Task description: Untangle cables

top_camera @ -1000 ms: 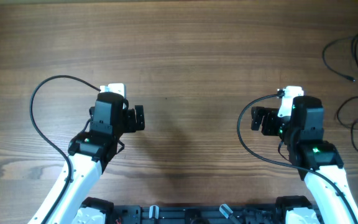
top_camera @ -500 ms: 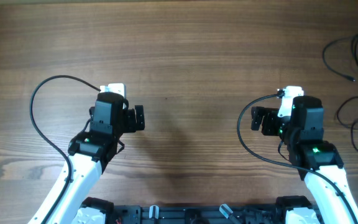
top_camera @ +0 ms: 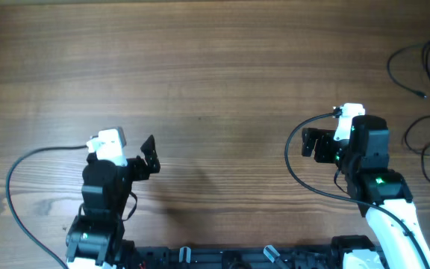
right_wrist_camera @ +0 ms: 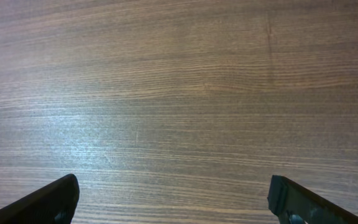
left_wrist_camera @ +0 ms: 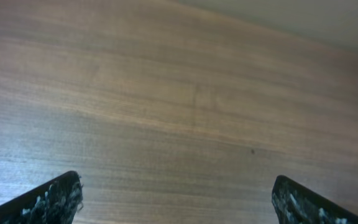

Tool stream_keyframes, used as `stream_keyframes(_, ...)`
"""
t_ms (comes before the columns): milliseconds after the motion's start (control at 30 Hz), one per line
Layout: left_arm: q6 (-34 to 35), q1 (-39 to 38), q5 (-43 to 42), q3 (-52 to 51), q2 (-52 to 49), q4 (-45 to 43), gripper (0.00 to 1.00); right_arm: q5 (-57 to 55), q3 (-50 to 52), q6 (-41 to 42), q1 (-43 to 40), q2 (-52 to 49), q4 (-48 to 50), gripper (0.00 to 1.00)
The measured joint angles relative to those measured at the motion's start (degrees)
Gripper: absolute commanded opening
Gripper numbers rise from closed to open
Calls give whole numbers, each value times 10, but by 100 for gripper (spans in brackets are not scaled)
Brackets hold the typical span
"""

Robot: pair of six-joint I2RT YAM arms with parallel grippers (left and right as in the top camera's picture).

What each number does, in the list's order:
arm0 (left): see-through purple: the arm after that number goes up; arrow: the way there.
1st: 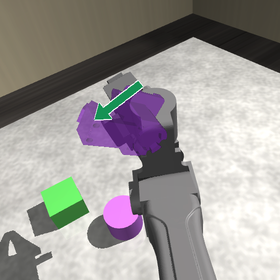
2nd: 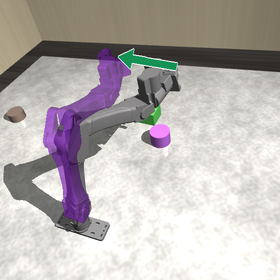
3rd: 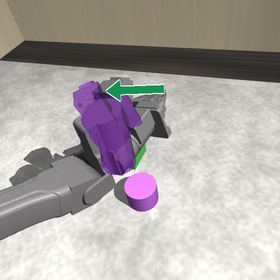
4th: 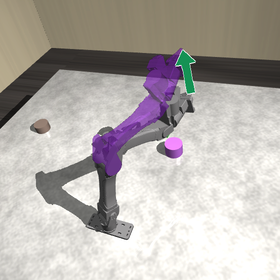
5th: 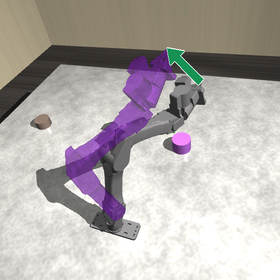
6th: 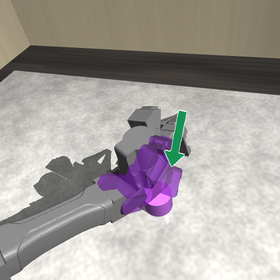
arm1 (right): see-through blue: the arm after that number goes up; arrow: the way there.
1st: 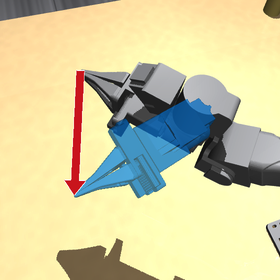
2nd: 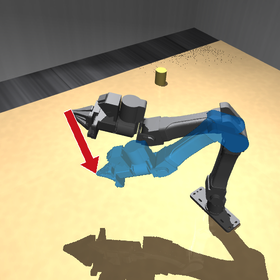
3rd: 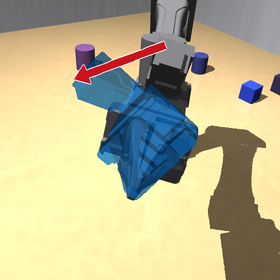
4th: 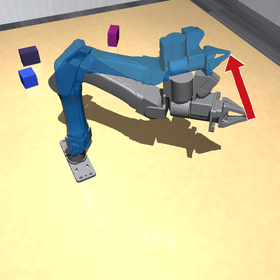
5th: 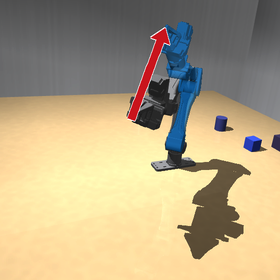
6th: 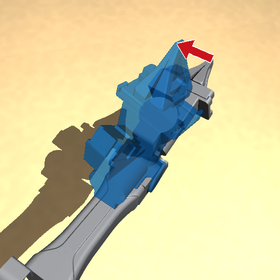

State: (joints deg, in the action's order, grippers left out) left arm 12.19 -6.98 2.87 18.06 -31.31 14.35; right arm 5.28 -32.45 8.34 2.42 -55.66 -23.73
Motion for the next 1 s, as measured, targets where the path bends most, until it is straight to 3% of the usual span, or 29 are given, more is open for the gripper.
stream_keyframes(133, 22, 0, 0, -61, 121, -3, 100, 0, 0, 0, 0, 0, 0, 100)
stream_keyframes(500, 47, 38, -5, -91, 286, 11, 100, 0, 0, 0, 0, 0, 0, 100)
stream_keyframes(700, 58, 40, -16, -128, 305, -22, 100, 0, 0, 0, 0, 0, 0, 100)
stream_keyframes(933, 60, 40, -17, -141, 305, -131, 100, 0, 0, 0, 0, 0, 0, 100)
stream_keyframes(1000, 60, 40, -24, -167, 305, -122, 100, 0, 0, 0, 0, 0, 0, 100)
